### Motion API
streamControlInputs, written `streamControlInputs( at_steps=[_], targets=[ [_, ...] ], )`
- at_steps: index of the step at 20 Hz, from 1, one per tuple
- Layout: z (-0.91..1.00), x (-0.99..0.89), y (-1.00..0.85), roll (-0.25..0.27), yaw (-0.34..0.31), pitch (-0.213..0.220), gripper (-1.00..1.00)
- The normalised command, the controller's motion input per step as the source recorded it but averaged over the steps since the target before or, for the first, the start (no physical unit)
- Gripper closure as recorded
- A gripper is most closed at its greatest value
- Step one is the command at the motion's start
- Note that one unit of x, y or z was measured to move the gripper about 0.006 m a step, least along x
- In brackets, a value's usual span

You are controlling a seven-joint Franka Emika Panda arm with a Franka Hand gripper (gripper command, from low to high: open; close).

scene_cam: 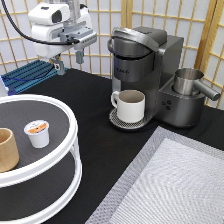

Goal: Make coffee

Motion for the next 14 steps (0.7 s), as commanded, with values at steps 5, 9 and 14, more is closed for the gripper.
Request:
streamControlInputs(
  at_steps=[5,9,14],
  targets=[
    [0.27,0.43,0.0,0.001,-0.006,0.066,-1.0],
    [0.97,0.89,-0.04,0.082,0.0,0.158,-1.0],
    [0.83,0.88,-0.13,0.102,0.0,0.159,-1.0]
  ],
)
